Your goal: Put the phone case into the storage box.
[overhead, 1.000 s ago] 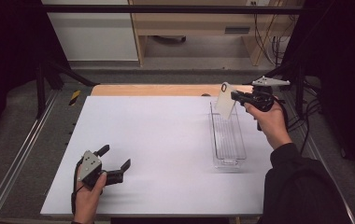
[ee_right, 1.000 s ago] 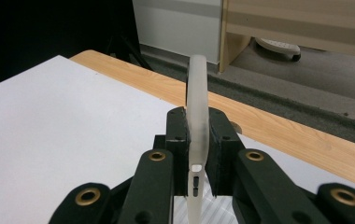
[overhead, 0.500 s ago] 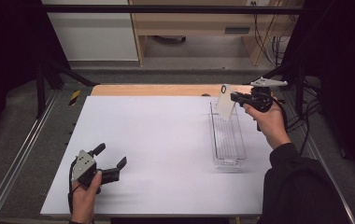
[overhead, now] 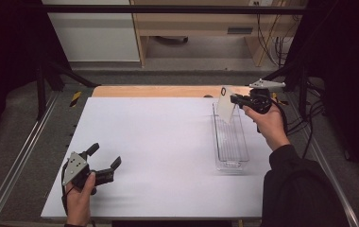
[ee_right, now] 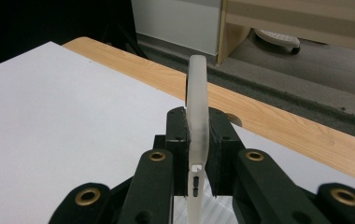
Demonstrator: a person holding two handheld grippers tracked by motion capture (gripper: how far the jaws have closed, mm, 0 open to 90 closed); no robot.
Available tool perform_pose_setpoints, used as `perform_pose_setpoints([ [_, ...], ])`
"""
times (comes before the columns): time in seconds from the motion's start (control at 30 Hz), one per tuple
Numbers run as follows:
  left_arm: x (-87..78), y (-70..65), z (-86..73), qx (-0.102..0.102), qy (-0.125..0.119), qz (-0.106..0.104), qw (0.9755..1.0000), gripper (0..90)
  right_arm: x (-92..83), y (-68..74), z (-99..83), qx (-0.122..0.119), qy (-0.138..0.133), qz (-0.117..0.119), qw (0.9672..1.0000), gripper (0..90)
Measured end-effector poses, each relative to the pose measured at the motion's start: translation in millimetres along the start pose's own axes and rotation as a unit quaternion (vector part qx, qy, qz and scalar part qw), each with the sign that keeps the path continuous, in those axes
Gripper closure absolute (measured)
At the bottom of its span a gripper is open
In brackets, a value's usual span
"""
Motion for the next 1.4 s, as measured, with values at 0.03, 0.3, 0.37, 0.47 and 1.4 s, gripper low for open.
perform_pose_setpoints([
  [0.03,0.0,0.2,-0.1,-0.001,0.000,0.000,1.0000,2.9,1.2,-0.2,-0.3,0.000,0.000,-0.001,1.0000,81.0],
  [0.3,0.5,-1.1,-0.4,0.001,0.001,-0.002,1.0000,2.9,6.8,-1.8,-4.7,0.001,0.006,-0.002,1.0000,81.0],
  [0.37,0.5,-1.3,-0.4,0.001,0.001,-0.003,1.0000,2.9,8.4,-2.2,-6.4,0.002,0.007,-0.001,1.0000,81.0],
  [0.47,0.8,-1.8,-1.0,0.003,0.002,-0.004,1.0000,2.9,10.1,-2.9,-9.0,0.003,0.010,-0.002,0.9999,81.1],
  [1.4,1.9,-4.9,-1.3,0.005,0.005,-0.008,0.9999,2.9,18.5,-12.3,-20.5,0.021,0.009,0.001,0.9997,81.0],
])
Point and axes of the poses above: each handheld gripper's, and its own axes: x roughly forward along the jaws, z roughly out of its top, y roughly to its left, the point moved 10 cm from there along x, roughly forward along the jaws, and after that the axes turned 13 degrees about x, right-handed, at the moved point
